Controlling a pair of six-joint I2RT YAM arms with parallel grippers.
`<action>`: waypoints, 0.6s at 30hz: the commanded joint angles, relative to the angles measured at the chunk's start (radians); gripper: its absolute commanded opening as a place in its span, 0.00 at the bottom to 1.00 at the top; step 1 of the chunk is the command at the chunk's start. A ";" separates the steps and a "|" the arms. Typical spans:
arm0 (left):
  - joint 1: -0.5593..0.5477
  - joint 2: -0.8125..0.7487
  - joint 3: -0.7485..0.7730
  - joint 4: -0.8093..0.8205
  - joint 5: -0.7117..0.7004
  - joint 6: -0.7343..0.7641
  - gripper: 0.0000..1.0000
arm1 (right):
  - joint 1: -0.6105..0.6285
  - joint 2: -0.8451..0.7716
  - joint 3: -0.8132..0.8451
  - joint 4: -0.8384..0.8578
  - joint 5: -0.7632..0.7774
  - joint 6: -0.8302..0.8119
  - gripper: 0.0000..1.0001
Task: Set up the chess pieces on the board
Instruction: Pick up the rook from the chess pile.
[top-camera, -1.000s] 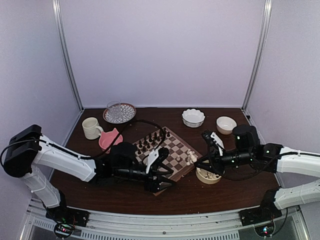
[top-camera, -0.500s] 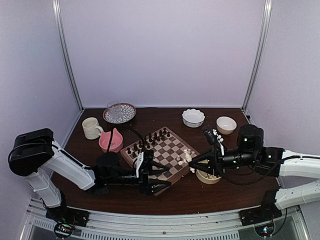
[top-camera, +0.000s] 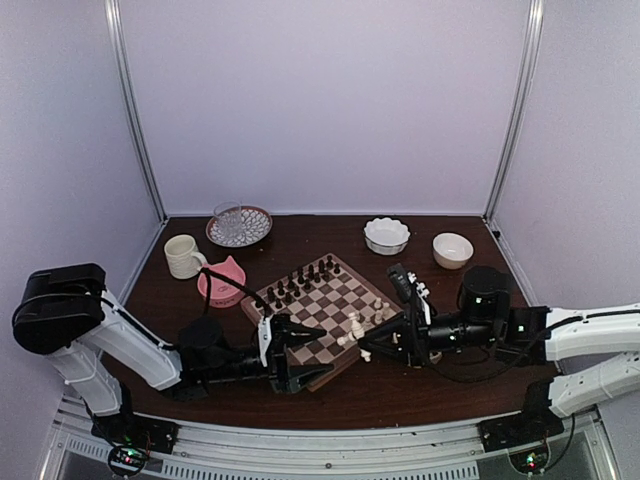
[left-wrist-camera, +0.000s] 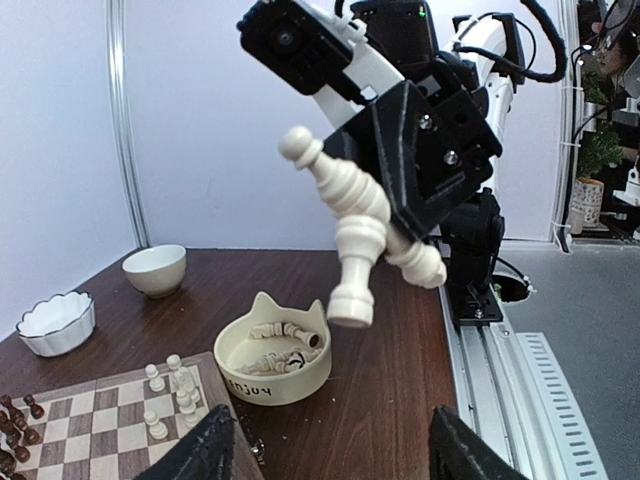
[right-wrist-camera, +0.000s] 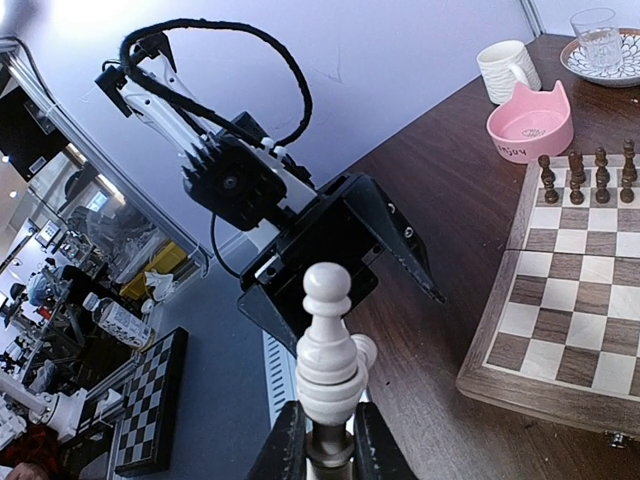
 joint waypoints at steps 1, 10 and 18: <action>-0.013 -0.036 -0.015 0.075 -0.041 0.089 0.66 | 0.024 0.029 0.011 0.077 0.055 0.041 0.06; -0.032 -0.051 -0.025 0.076 -0.057 0.181 0.63 | 0.057 0.108 0.028 0.130 0.062 0.060 0.06; -0.038 -0.059 -0.030 0.075 -0.065 0.195 0.45 | 0.070 0.152 0.032 0.182 0.060 0.075 0.06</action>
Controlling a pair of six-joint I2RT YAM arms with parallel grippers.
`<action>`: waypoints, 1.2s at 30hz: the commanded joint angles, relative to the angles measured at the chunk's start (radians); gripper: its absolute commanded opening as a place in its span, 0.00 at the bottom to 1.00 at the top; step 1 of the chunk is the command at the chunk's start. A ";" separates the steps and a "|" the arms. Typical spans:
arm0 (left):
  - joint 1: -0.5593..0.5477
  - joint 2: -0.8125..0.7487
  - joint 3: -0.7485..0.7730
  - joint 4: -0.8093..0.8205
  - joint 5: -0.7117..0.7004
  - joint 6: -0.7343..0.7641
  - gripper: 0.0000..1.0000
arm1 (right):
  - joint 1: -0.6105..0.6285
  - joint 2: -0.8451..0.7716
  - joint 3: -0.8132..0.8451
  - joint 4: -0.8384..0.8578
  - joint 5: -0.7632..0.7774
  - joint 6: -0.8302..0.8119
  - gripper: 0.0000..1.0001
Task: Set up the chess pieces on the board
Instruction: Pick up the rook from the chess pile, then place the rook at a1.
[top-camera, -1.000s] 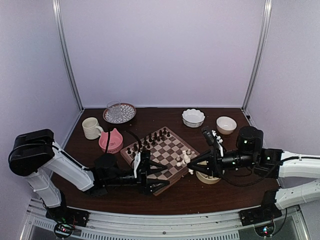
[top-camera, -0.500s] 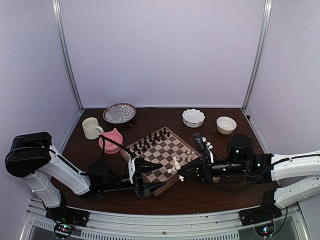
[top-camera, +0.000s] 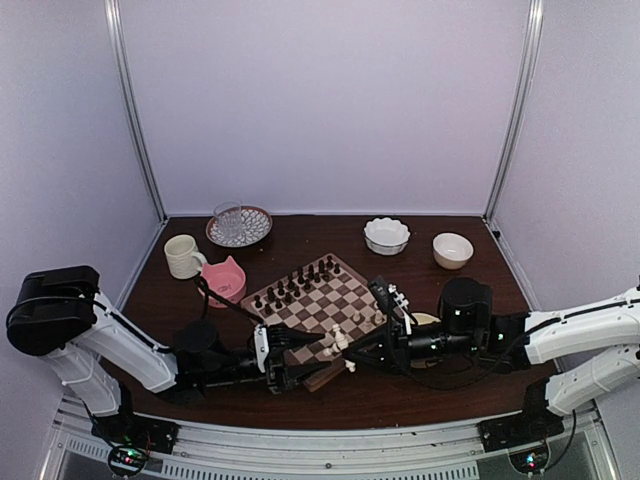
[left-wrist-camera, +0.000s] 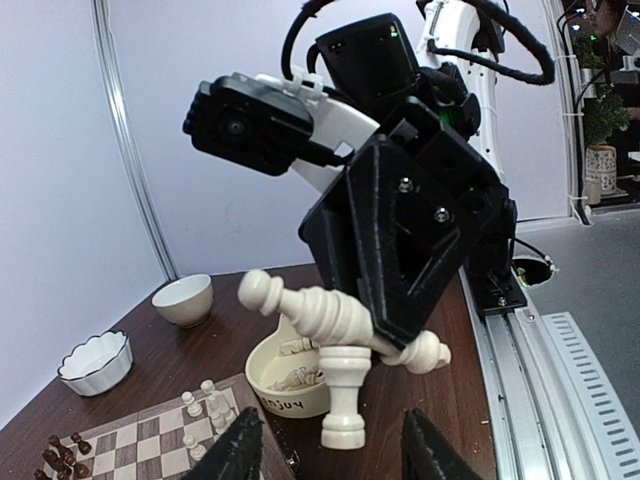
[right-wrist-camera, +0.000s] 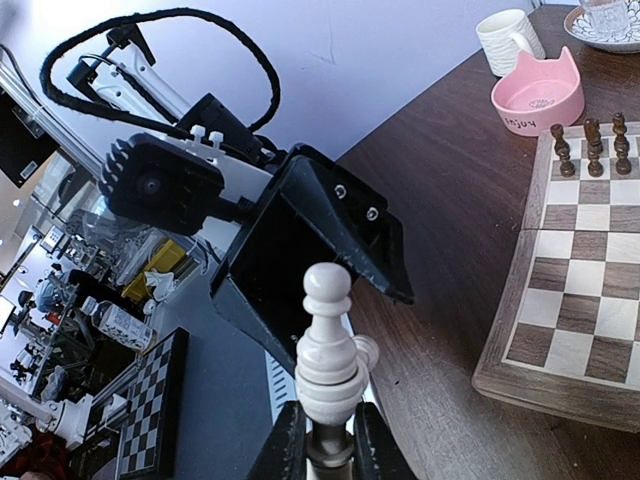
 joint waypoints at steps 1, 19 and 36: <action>-0.004 -0.020 -0.010 0.072 -0.012 0.027 0.44 | 0.010 0.011 0.030 0.068 0.015 0.014 0.06; -0.005 -0.024 -0.010 0.072 -0.001 0.024 0.21 | 0.016 0.022 0.034 0.082 0.016 0.022 0.06; -0.006 -0.024 -0.013 0.072 -0.043 0.016 0.00 | 0.003 -0.199 0.073 -0.307 0.314 -0.097 0.06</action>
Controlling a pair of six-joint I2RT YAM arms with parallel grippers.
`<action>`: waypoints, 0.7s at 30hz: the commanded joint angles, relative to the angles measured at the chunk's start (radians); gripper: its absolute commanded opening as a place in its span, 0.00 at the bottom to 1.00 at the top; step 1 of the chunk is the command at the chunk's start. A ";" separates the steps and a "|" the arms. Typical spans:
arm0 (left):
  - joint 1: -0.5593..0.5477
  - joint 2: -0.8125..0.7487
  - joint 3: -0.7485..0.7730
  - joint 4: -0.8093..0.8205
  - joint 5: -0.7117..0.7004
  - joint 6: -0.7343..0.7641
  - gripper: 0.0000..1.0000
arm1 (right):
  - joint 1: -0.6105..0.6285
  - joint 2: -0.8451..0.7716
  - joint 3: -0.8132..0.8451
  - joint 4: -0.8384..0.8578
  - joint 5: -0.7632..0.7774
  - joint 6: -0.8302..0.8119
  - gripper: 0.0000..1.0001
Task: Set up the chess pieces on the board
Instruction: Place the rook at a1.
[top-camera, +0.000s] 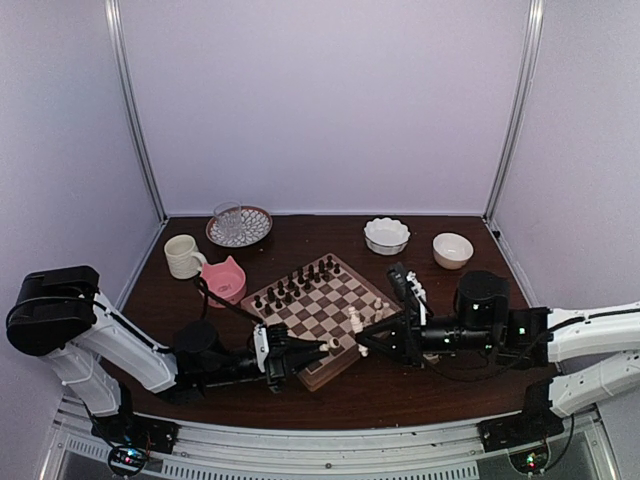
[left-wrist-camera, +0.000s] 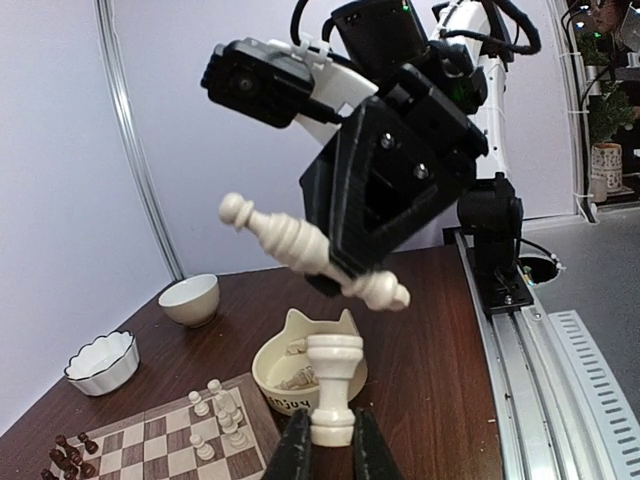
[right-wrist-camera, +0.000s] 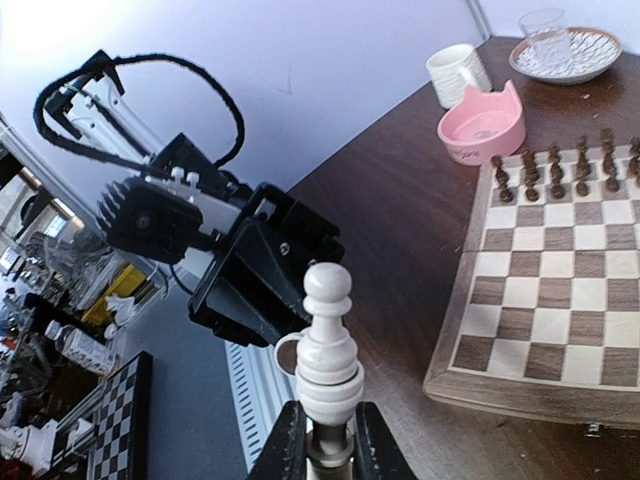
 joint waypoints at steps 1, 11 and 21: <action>-0.004 -0.023 -0.010 0.068 -0.037 -0.001 0.00 | -0.012 -0.118 0.068 -0.211 0.199 -0.074 0.06; -0.004 -0.053 0.026 -0.055 -0.121 -0.019 0.00 | -0.099 -0.137 0.284 -0.541 0.495 -0.275 0.00; -0.004 -0.319 0.381 -1.174 -0.194 -0.108 0.00 | -0.117 0.029 0.167 -0.259 0.622 -0.347 0.00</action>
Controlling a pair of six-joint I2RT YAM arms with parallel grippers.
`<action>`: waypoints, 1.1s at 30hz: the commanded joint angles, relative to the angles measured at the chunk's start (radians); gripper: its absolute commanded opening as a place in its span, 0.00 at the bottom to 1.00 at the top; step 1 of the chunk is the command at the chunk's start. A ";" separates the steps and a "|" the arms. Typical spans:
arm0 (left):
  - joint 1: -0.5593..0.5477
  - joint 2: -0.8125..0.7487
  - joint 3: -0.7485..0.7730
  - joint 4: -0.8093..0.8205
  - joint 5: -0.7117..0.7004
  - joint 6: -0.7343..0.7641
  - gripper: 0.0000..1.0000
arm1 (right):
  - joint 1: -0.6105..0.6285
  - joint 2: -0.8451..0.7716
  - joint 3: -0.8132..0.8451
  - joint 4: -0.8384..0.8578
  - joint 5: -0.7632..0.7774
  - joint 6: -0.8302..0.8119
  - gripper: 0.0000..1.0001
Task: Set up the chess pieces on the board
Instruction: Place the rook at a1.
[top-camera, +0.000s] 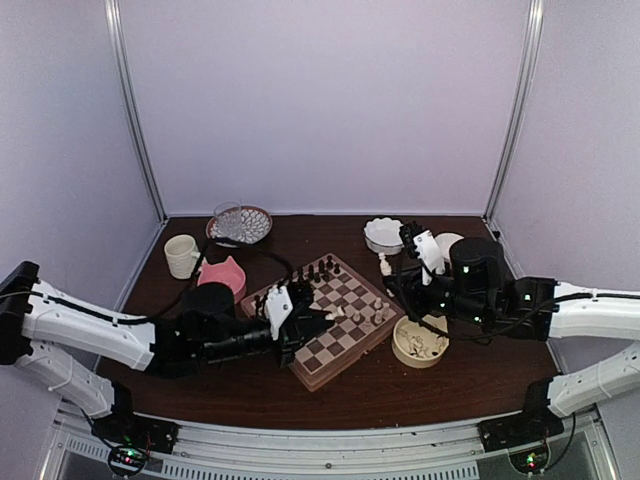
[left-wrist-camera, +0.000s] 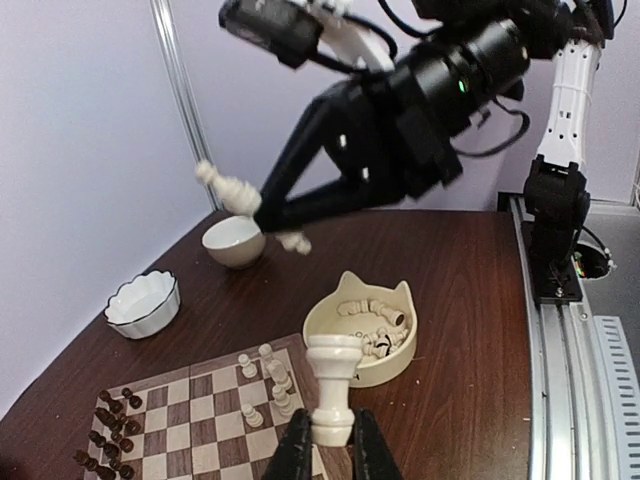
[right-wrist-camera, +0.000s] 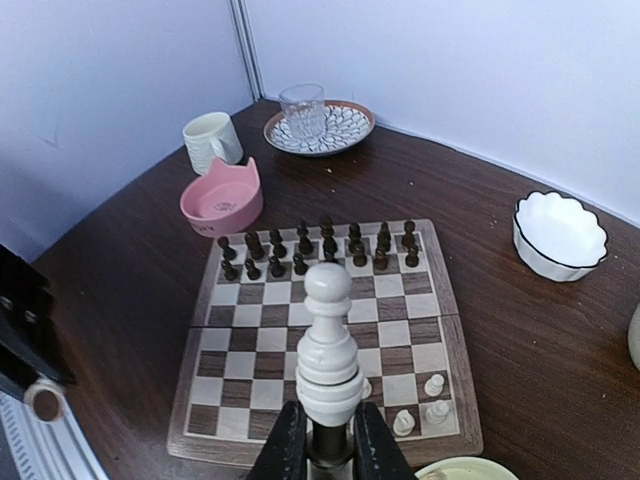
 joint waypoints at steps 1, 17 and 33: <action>-0.004 -0.116 0.239 -0.703 -0.007 -0.093 0.00 | -0.005 0.051 -0.100 0.143 0.119 -0.034 0.00; -0.017 0.134 0.934 -1.874 -0.109 -0.360 0.00 | -0.010 -0.105 -0.280 0.291 0.337 -0.033 0.00; -0.100 0.592 1.276 -2.328 -0.465 0.053 0.00 | -0.024 -0.101 -0.306 0.300 0.382 -0.014 0.00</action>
